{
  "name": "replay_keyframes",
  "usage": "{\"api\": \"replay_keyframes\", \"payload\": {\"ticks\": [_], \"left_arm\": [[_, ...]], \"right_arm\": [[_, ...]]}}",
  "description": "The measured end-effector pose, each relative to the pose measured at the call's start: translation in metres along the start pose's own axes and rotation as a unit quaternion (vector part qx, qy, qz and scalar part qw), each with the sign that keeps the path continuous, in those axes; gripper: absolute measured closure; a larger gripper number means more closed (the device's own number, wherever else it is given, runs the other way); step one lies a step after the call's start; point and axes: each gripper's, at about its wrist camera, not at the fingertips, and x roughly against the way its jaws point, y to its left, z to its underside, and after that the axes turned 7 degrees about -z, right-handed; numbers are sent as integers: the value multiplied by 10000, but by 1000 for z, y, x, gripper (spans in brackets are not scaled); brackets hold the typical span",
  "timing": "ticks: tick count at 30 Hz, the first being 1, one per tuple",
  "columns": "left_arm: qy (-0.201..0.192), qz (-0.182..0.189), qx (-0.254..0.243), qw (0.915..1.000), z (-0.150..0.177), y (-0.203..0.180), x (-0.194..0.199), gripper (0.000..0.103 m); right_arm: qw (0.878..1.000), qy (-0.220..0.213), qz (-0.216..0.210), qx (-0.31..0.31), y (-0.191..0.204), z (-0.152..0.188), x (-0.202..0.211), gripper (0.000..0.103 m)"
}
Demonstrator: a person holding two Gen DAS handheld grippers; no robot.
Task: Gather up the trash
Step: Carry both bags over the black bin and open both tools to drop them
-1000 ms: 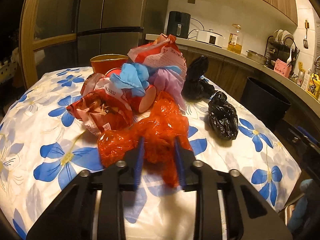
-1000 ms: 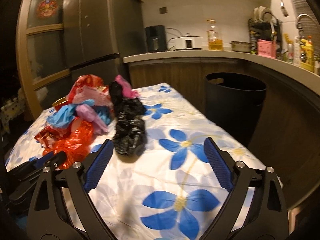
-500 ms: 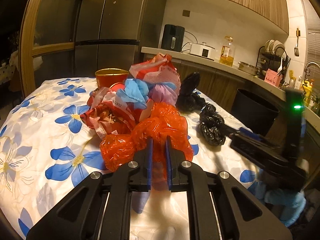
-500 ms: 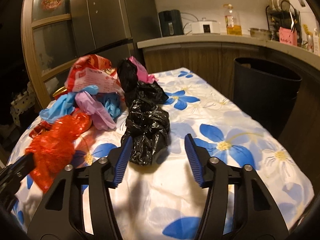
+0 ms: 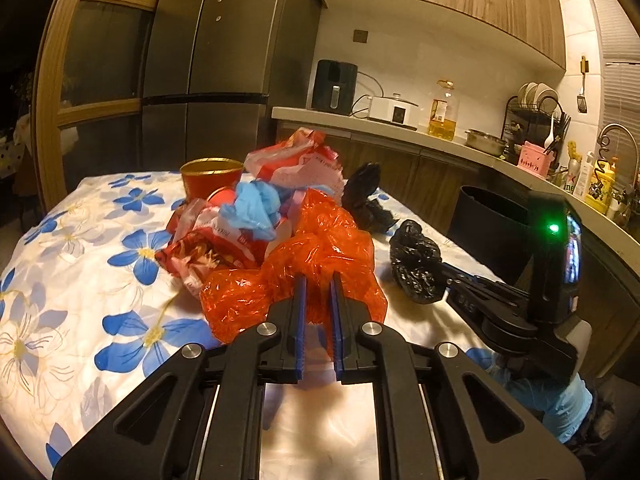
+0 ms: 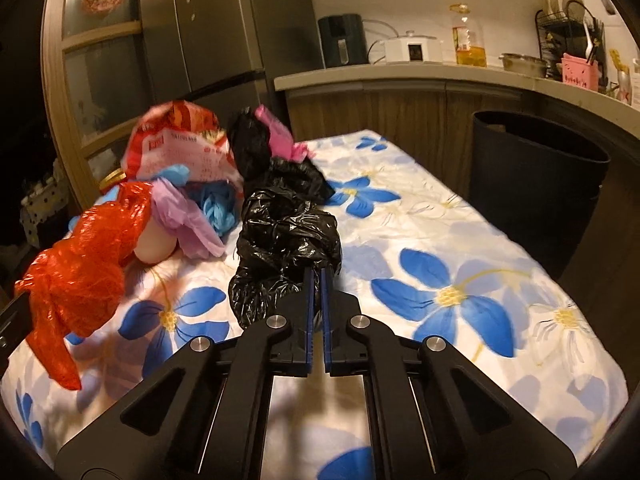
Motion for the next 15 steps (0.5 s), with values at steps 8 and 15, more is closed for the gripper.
{"api": "replay_keyframes", "payload": {"ticks": [8, 15], "left_arm": [[-256, 108, -200, 9994, -20, -25, 4, 93], [-364, 380, -341, 9980, -40, -56, -6, 93]], "right_arm": [[9990, -432, 36, -68, -13, -13, 43, 100], [9966, -761, 259, -162, -36, -31, 75, 100]]}}
